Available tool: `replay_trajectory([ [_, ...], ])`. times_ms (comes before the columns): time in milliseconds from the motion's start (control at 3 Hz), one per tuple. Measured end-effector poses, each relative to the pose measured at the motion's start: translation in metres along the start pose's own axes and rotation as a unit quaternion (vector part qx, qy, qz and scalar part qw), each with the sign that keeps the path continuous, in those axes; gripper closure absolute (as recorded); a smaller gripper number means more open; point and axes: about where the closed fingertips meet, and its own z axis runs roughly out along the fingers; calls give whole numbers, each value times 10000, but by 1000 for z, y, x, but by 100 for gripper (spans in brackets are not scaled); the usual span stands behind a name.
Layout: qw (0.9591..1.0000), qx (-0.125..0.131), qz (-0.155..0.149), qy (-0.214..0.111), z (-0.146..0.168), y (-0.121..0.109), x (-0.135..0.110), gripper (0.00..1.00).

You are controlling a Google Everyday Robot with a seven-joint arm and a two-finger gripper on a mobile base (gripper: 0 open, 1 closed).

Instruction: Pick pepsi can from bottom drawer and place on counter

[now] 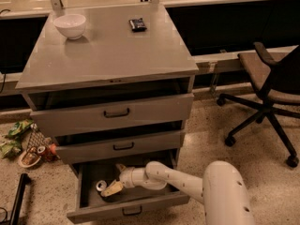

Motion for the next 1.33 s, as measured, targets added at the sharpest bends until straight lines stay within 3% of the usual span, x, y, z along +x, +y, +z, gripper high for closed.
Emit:
replay_trajectory([
  [333,9995,39,-231,195,33,2,14,0],
  [1000,9964,264,-533,597,56,2,34,0],
  [1333,9947,308,-675,718,62,4,41,12],
])
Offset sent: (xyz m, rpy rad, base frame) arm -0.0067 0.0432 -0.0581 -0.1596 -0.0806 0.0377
